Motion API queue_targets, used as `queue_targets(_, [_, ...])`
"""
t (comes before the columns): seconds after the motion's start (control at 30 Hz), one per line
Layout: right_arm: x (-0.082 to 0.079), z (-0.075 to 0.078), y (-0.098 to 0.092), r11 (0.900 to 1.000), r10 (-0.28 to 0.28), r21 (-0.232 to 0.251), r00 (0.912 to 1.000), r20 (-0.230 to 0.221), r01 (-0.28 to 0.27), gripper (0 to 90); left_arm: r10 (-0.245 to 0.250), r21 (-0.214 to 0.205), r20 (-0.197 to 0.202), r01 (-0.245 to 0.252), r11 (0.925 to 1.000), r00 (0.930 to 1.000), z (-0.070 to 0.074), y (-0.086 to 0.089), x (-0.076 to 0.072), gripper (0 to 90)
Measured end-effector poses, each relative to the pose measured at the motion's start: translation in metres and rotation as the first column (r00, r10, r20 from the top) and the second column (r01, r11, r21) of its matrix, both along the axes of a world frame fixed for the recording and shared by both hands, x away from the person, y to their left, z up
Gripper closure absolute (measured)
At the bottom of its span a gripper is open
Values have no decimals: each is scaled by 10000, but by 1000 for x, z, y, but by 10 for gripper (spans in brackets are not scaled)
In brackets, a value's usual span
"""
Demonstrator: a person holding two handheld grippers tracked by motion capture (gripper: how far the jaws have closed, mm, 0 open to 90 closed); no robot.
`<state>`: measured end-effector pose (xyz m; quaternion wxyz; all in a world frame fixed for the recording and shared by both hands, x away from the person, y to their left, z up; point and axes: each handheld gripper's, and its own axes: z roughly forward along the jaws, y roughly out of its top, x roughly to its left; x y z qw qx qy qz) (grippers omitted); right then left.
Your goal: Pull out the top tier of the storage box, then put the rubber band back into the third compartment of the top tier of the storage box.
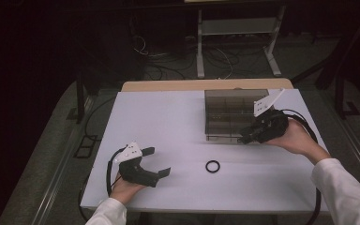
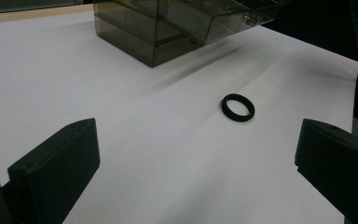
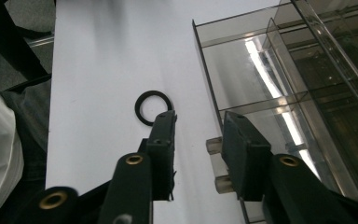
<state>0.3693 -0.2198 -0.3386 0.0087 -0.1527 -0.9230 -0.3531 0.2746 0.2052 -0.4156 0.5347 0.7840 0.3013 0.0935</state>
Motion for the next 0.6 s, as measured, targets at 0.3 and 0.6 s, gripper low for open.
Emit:
queue_targets(0.3, [-11,6,12,10000,-18,-5,9999,121,18,538,-2,-4,7,2,10000,10000,0,0,0,0])
queue_targets(0.6, [-20,9,21,9995,-320,5,9994,145,320,409,-6,-8,-13,6,10000,10000,-1,0,1,0])
